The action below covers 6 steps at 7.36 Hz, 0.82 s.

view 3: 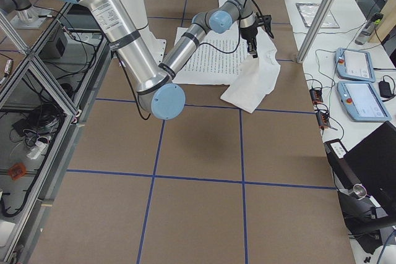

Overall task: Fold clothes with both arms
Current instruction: 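Grasp the sleeve nearest the right gripper and carry it across the shirt body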

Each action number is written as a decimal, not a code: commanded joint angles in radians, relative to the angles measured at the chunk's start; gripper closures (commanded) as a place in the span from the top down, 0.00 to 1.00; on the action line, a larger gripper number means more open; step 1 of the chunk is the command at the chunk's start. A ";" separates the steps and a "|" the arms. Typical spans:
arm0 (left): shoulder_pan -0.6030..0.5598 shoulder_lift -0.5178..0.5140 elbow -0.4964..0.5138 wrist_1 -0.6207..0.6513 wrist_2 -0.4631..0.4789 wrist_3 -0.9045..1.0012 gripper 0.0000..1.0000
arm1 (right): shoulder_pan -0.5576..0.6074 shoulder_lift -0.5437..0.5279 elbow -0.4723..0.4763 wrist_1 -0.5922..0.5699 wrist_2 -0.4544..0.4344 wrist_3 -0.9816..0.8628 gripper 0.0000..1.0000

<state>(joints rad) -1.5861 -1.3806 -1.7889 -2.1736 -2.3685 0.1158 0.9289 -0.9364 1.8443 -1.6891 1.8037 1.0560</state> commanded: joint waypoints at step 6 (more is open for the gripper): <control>0.000 0.000 0.003 0.000 0.002 -0.007 1.00 | -0.310 0.603 -0.747 0.341 -0.324 0.297 0.00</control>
<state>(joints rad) -1.5861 -1.3806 -1.7854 -2.1736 -2.3670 0.1103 0.6815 -0.4075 1.1982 -1.3658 1.5515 1.3056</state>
